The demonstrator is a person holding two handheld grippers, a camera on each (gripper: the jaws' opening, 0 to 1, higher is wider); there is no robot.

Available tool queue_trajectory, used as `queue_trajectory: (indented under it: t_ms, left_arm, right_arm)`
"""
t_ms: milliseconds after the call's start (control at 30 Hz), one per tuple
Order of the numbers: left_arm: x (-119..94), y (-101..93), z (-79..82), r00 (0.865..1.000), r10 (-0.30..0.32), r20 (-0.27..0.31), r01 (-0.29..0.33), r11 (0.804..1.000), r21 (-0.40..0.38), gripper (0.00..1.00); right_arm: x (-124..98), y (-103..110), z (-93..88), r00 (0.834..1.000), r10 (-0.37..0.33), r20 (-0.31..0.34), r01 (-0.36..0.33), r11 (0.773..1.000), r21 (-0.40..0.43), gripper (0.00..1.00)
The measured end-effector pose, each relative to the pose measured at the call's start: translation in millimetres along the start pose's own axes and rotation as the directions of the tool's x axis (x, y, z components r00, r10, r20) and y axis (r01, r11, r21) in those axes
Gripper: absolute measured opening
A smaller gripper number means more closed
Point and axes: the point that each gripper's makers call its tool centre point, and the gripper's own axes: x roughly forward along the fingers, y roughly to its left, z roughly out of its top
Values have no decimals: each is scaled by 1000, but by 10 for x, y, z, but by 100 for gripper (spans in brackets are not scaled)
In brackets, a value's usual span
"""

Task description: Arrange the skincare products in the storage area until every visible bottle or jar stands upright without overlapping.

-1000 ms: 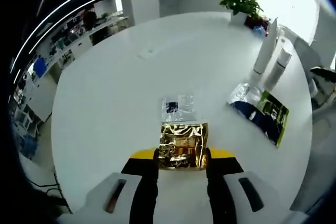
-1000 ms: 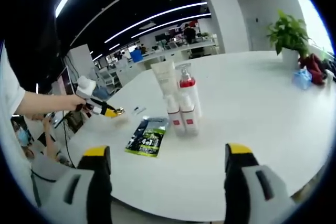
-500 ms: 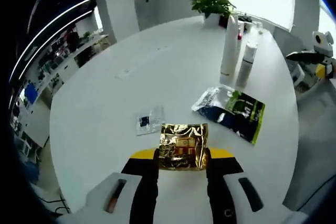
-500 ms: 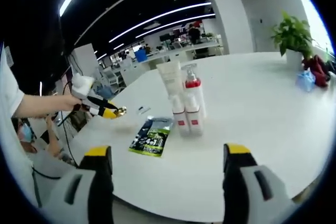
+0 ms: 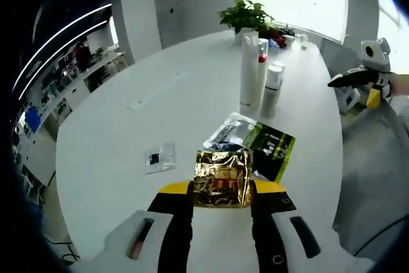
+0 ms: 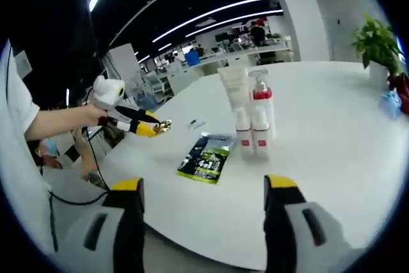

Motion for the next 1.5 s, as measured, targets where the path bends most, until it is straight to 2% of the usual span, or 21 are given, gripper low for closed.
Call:
queue_trajectory:
  t_ms: [300,500,767,900,1033,1267,1400,1500]
  left_arm:
    - [-90,-312,121,999,-27,33,25,999,48,32]
    - [-174,-493,234,997,-41,63,36,996,80,32]
    - [-235,-764,302,995,-71,70,61,989,133,32]
    - [-270,-901,336,993,-93,73,80,983,164,32]
    - [-303,-1012,385,990,-115,85,98,979,179,32]
    - [-308,-1212,434,982,-166,86,142,962,233,32]
    - [-323,-1303,476,977,-190,94,162,955,250,32]
    - [-330,-1339,495,975,-201,96,170,949,266,32]
  right_arm:
    - [103,86,47,999,47,7,-47,999,15,75]
    - [227,318,81,992,126,6,-126,991,35,71]
    - [407,589,229,973,227,31,-228,972,58,66]
    - [471,680,274,962,272,41,-274,956,100,59]
    - [527,757,291,950,311,23,-311,946,93,49]
    - [618,851,349,933,359,31,-360,925,118,44]
    - [633,894,399,917,394,64,-399,896,194,36]
    - [638,878,415,913,399,86,-408,885,225,27]
